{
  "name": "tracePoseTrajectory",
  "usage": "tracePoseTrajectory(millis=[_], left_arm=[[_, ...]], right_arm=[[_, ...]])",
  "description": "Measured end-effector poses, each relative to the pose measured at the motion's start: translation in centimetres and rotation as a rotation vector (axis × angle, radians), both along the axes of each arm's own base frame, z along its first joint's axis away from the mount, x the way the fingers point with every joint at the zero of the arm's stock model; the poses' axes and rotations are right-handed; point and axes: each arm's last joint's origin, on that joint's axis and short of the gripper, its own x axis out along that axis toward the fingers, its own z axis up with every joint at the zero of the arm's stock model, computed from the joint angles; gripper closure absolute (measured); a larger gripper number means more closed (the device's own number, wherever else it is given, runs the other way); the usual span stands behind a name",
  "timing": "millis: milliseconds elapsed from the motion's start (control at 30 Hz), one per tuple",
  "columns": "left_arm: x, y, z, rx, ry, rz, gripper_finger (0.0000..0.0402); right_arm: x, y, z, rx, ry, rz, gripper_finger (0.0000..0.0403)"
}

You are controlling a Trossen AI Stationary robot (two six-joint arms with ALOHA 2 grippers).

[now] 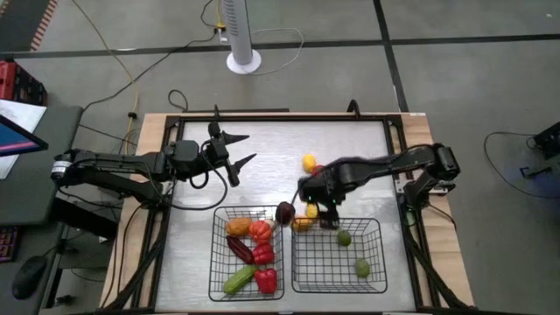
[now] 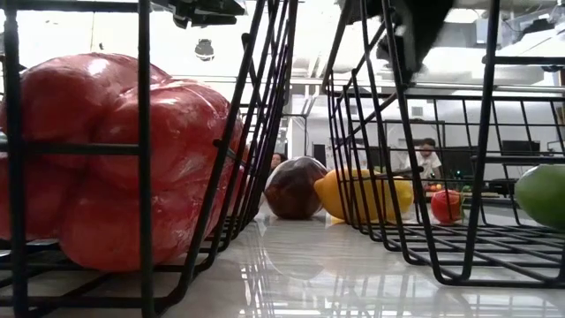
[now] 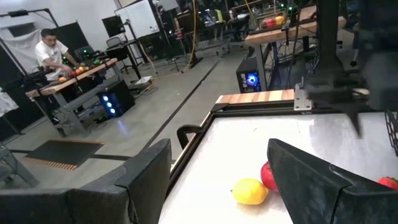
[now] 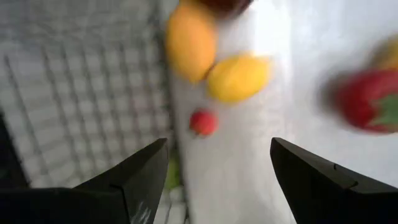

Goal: Sort produce into baskets
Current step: Put the red tomato into the right black wire basket

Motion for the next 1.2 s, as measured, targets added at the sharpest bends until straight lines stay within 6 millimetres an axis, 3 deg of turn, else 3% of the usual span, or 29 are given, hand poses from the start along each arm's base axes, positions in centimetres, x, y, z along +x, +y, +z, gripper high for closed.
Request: tracePoseTrajectory(millis=[167, 367, 500, 700, 967, 1200], left_arm=[[0.0, 0.0, 0.0, -0.004, 0.003, -0.013, 0.0148], [0.0, -0.3, -0.1, -0.004, 0.006, -0.026, 0.0148], [0.0, -0.4, -0.3, -0.008, 0.030, -0.029, 0.0148], [-0.1, -0.4, -0.7, -0.028, 0.061, -0.018, 0.0148], [0.0, -0.4, -0.6, -0.052, 0.039, -0.016, 0.0148], [0.0, -0.4, -0.6, -0.053, 0.037, -0.017, 0.0148]], right_arm=[[0.3, -2.7, 0.1, -0.119, -0.013, -0.021, 0.0092], [1.0, -6.4, -1.0, -0.298, -0.150, -0.030, 0.0092], [-0.4, -9.2, -2.1, -0.334, -0.279, -0.085, 0.0092], [-3.9, -12.5, -5.5, -0.327, -0.297, -0.207, 0.0092], [-5.0, -12.4, -9.8, -0.246, -0.373, -0.204, 0.0083], [-5.5, -11.8, -12.2, -0.234, -0.336, -0.191, 0.0045]])
